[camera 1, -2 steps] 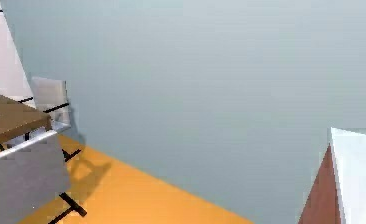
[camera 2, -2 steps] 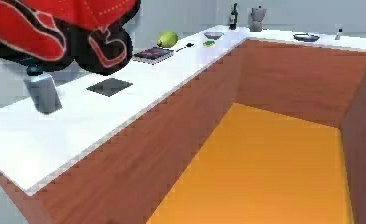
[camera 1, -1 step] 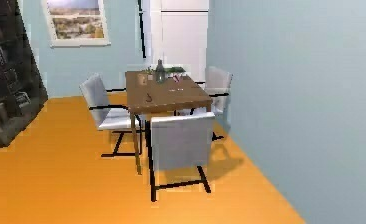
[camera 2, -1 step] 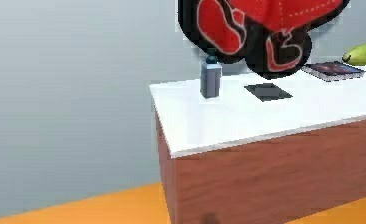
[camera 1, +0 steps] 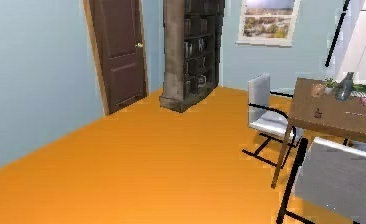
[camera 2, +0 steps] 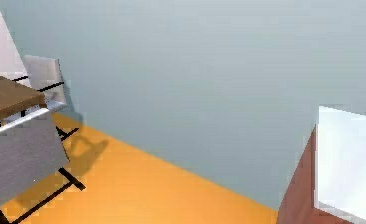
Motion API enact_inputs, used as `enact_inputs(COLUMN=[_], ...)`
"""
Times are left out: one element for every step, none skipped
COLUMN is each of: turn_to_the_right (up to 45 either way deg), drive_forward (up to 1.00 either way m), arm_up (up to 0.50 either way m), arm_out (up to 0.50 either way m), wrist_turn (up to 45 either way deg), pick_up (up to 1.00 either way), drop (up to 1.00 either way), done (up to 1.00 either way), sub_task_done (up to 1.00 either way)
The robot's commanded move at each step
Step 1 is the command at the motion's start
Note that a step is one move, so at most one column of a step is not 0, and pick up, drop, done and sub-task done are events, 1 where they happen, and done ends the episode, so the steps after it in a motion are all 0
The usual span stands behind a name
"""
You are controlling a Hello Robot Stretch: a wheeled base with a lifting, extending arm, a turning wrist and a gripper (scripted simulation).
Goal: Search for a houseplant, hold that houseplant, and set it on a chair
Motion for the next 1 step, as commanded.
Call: enact_inputs(turn_to_the_right=[-3.0], drive_forward=[0.00], arm_up=[0.00], arm_out=[0.00], wrist_turn=[0.0], pick_up=[0.00], drop=[0.00], done=[0.00], sub_task_done=[0.00])
